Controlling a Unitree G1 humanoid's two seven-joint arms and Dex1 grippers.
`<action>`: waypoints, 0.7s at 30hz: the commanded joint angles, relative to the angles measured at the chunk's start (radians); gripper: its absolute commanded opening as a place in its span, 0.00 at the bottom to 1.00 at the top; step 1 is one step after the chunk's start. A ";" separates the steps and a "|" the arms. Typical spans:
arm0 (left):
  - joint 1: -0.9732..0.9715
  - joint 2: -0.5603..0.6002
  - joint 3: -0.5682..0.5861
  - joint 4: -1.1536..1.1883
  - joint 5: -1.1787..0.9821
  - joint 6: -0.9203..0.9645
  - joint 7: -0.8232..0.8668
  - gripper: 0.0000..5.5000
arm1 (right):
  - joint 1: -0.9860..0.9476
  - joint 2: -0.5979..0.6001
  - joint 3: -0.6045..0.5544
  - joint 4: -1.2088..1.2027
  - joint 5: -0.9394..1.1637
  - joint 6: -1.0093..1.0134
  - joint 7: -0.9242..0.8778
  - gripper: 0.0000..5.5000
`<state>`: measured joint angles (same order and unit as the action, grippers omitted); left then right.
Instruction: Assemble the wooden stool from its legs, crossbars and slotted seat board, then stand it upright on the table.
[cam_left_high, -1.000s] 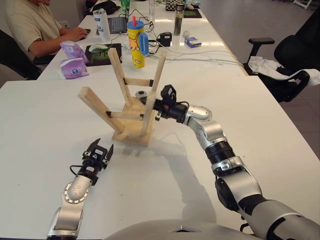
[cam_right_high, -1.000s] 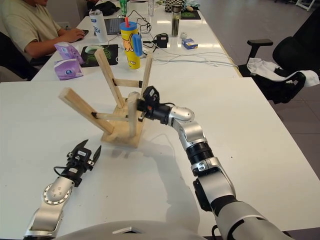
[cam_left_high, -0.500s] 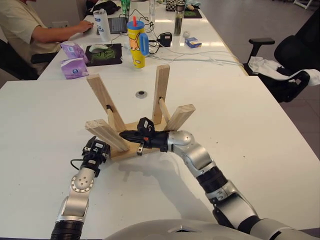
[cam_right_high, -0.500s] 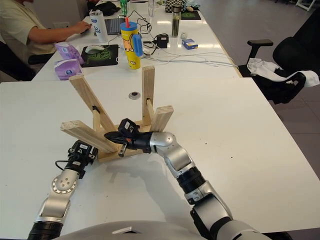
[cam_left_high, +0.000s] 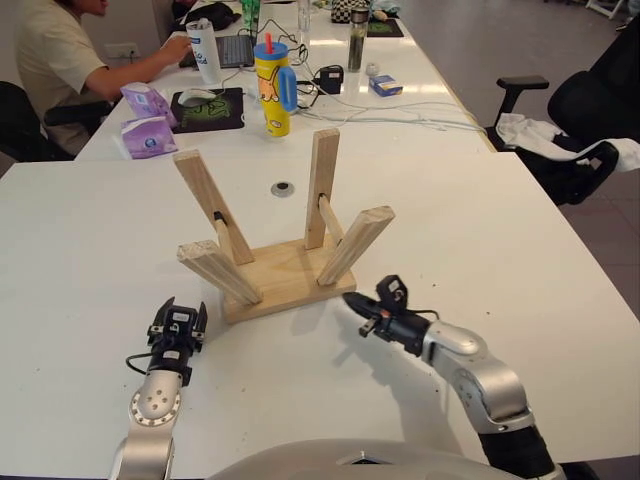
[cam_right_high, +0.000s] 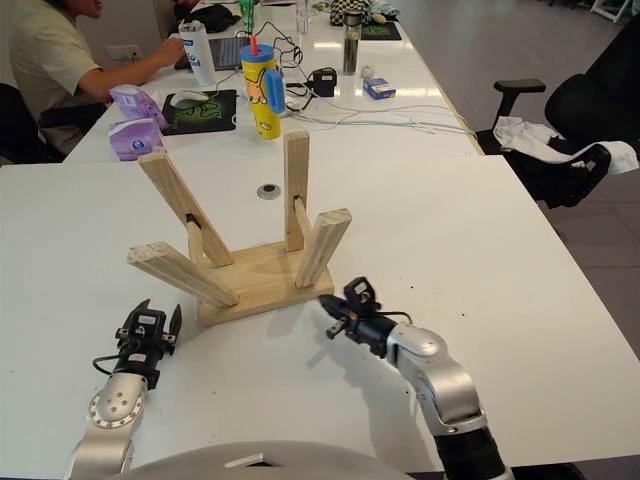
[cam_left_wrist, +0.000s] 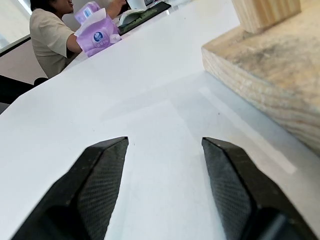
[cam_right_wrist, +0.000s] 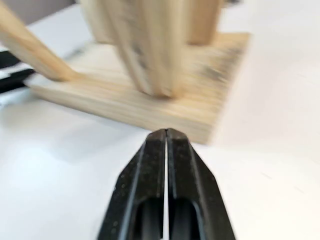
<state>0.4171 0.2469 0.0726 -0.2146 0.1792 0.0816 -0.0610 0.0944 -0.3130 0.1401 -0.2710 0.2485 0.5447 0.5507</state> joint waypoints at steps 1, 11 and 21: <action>-0.016 0.027 -0.016 0.024 0.005 0.029 -0.041 0.50 | -0.087 -0.048 -0.050 0.142 -0.041 -0.065 -0.012 0.00; -0.060 0.071 -0.099 0.010 -0.018 0.113 -0.183 0.50 | -0.192 0.035 0.065 0.317 -0.101 -0.126 -0.004 0.00; -0.187 0.004 -0.142 -0.207 -0.264 0.174 -0.291 0.50 | -0.209 0.075 0.063 0.128 -0.010 0.007 0.019 0.00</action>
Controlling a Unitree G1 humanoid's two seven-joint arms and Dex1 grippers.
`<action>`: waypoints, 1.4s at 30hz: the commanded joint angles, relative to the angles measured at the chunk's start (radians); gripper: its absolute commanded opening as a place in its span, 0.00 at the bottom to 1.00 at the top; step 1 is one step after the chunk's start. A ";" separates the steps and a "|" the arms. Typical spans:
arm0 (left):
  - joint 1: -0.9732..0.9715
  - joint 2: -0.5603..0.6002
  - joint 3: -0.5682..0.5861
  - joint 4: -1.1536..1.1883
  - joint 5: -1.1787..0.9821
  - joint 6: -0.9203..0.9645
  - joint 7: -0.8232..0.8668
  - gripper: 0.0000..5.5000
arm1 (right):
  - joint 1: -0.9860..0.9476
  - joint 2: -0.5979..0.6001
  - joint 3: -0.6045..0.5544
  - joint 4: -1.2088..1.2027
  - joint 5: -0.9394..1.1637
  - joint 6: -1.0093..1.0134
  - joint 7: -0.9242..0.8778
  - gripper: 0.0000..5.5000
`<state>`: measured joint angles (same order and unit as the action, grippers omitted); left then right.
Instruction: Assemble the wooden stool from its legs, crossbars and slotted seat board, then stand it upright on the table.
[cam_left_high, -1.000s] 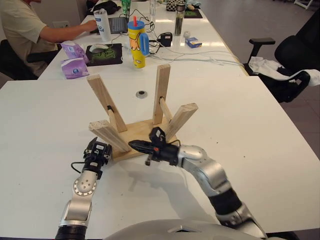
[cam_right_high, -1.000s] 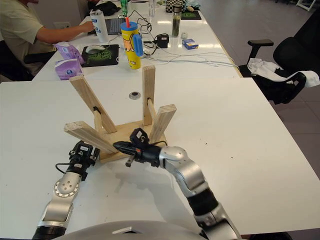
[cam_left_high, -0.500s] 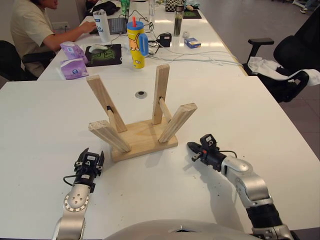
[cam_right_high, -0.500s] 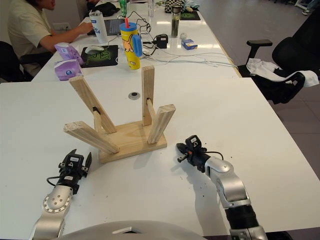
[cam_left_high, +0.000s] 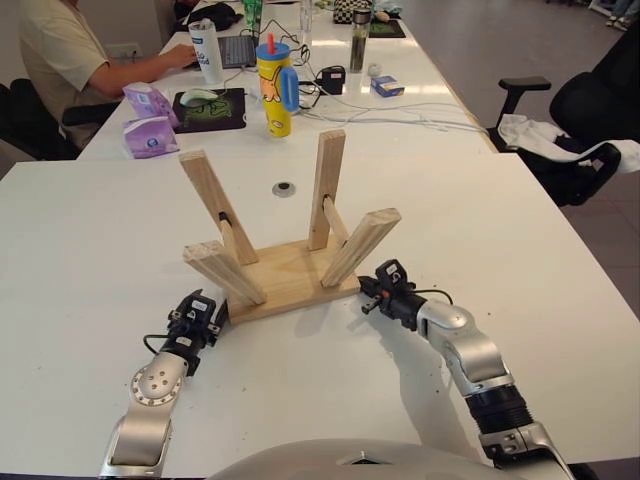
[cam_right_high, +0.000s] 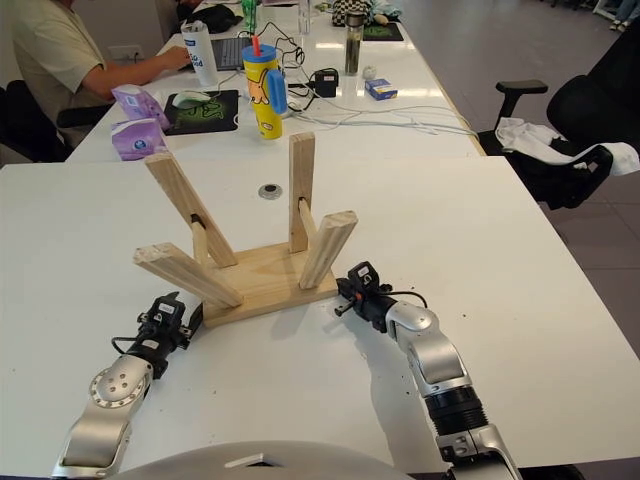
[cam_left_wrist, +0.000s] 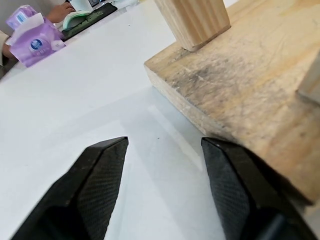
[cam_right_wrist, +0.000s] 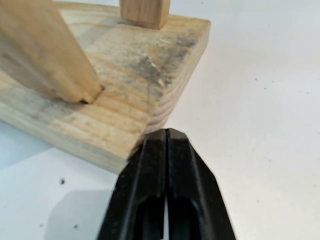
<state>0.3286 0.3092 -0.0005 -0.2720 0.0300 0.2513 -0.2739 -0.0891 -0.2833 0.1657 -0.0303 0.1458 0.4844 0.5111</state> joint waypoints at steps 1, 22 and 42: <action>-0.115 -0.058 -0.064 -0.175 -0.121 0.020 -0.070 0.50 | -0.037 0.042 0.033 -0.144 0.102 0.090 0.064 0.00; -0.174 -0.042 -0.021 -0.286 -0.162 0.123 -0.034 0.50 | -0.163 0.033 -0.157 -0.336 0.185 0.308 -0.008 0.00; -0.162 0.259 0.007 0.135 -0.194 -0.385 -0.480 0.50 | -0.142 -0.045 -0.259 0.056 -0.065 0.048 -0.267 0.00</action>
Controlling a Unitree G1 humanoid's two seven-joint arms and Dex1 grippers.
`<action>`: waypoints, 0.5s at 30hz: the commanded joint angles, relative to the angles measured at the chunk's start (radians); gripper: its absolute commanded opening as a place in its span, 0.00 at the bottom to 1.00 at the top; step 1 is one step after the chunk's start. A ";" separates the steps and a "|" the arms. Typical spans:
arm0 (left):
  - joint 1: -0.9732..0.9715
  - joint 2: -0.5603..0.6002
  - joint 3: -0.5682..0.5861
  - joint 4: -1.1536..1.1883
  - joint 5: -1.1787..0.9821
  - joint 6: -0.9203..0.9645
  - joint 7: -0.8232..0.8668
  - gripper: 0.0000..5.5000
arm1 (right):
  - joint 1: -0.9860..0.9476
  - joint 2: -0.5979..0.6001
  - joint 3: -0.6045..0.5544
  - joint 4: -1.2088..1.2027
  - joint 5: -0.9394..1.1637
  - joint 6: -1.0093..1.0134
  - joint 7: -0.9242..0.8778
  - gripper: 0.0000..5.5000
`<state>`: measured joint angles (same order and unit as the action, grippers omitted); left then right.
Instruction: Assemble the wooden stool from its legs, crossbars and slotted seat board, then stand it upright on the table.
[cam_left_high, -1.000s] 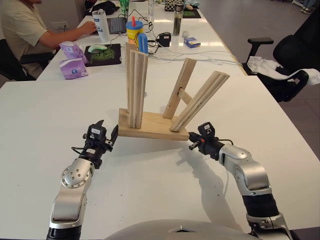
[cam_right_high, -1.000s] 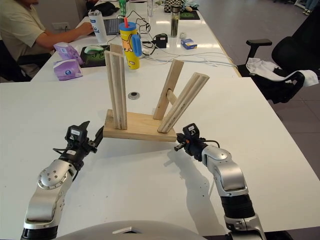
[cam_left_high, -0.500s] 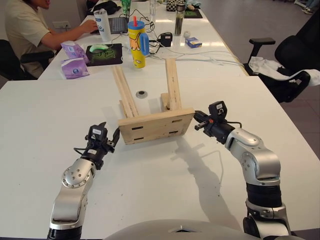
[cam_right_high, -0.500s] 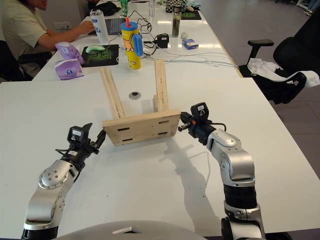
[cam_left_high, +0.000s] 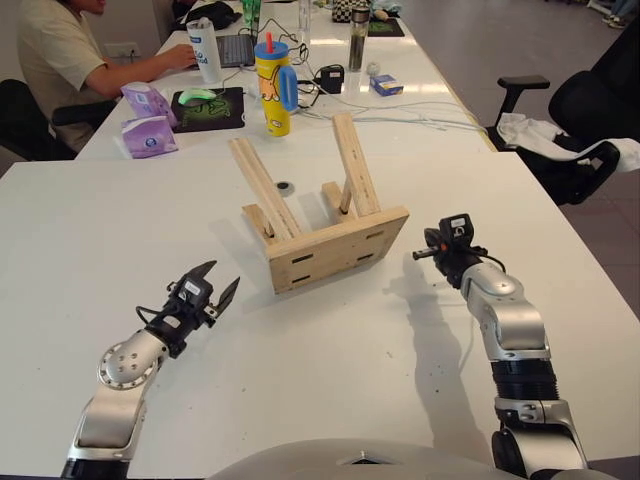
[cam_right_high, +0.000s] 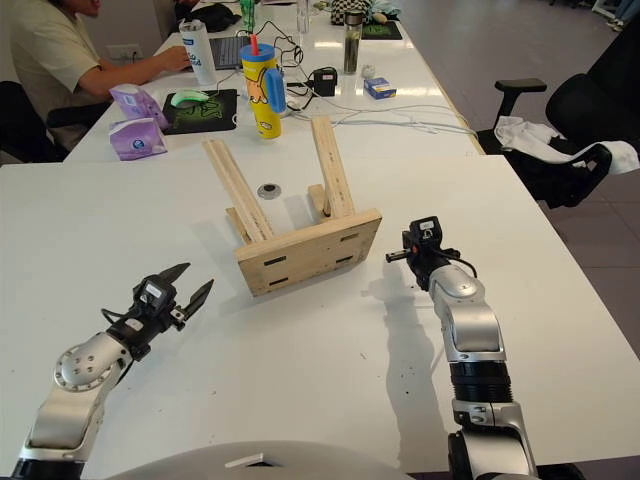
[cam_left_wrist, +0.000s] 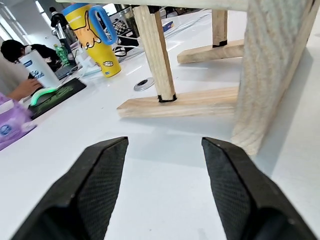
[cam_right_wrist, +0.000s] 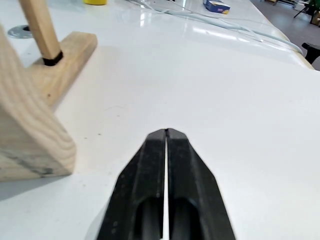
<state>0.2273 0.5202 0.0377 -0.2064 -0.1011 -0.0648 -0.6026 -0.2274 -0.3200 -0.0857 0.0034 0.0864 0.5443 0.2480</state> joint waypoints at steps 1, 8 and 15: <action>-0.073 0.054 -0.031 0.084 -0.076 -0.080 -0.176 0.50 | -0.012 -0.009 -0.002 0.037 -0.007 -0.017 0.001 0.00; -0.241 0.026 -0.070 0.228 -0.118 -0.077 -0.272 0.50 | -0.050 -0.008 0.015 0.091 -0.013 -0.021 0.006 0.00; -0.379 0.014 -0.148 0.306 -0.179 0.028 -0.424 0.50 | -0.107 -0.010 0.052 0.156 -0.020 -0.035 0.033 0.00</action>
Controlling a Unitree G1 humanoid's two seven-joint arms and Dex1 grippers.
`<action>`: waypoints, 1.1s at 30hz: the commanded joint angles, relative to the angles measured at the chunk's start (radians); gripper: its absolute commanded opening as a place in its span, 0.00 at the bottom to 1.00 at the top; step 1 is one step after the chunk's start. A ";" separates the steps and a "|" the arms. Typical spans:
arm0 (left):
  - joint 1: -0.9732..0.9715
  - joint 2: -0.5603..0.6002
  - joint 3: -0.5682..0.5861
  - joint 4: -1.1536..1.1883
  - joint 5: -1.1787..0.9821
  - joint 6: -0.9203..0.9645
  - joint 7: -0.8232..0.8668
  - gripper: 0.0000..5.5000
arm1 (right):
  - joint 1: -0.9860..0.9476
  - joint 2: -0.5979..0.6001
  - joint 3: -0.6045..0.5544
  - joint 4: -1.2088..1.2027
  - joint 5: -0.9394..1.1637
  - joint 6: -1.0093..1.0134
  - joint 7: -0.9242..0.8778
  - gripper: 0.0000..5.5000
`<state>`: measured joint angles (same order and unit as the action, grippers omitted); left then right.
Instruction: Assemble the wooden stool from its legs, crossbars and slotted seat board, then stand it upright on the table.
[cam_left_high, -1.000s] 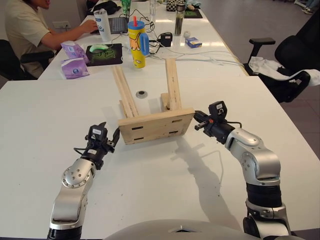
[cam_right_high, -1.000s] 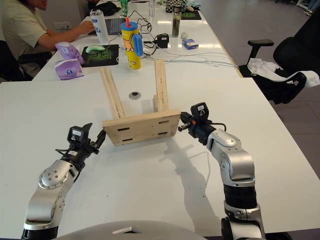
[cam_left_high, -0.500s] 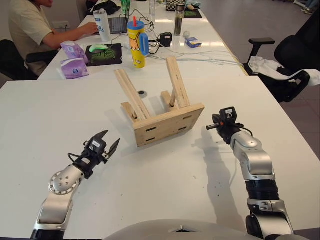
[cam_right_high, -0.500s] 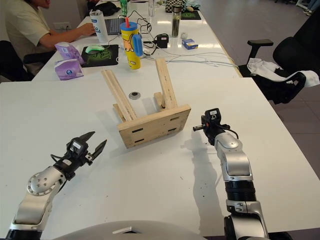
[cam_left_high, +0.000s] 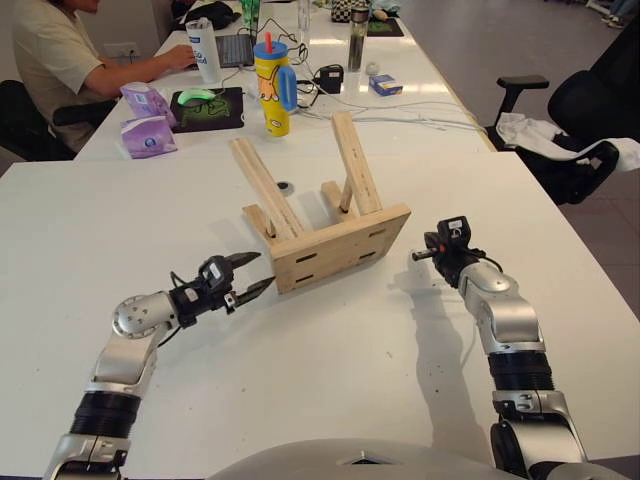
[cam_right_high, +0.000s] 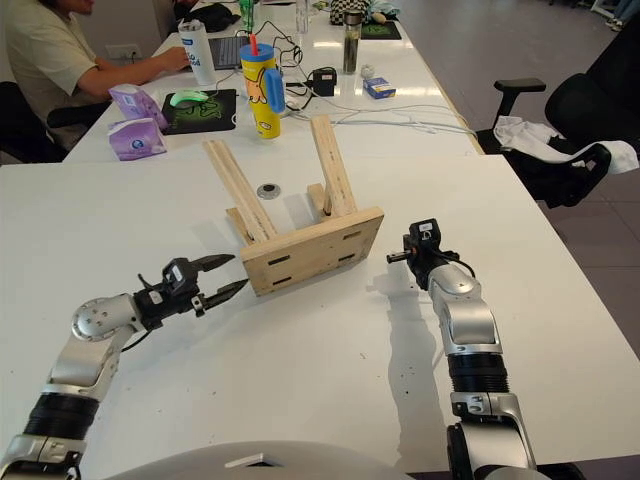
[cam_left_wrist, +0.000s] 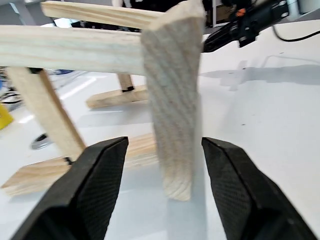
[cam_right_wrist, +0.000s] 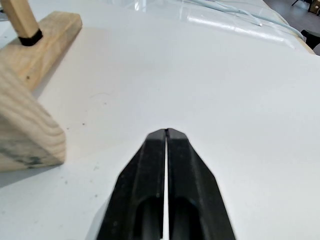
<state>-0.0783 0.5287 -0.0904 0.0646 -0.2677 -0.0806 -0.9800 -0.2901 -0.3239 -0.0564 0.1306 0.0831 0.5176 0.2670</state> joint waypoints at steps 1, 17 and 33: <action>-0.096 0.001 -0.021 0.054 -0.011 0.054 -0.050 0.50 | -0.049 -0.005 0.026 0.032 -0.017 -0.010 0.015 0.00; -0.152 -0.038 -0.005 0.104 -0.093 0.208 -0.111 0.25 | -0.063 0.014 0.015 0.078 -0.017 -0.026 0.012 0.00; -0.768 -0.261 0.549 0.081 -1.269 0.790 0.952 0.24 | -0.081 0.127 -0.094 0.107 0.071 0.165 -0.125 0.00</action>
<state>-0.4852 0.3569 0.1856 0.0725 -1.1188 0.7824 -0.5135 -0.3359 -0.2584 -0.0709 0.2175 0.1033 0.5573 0.2267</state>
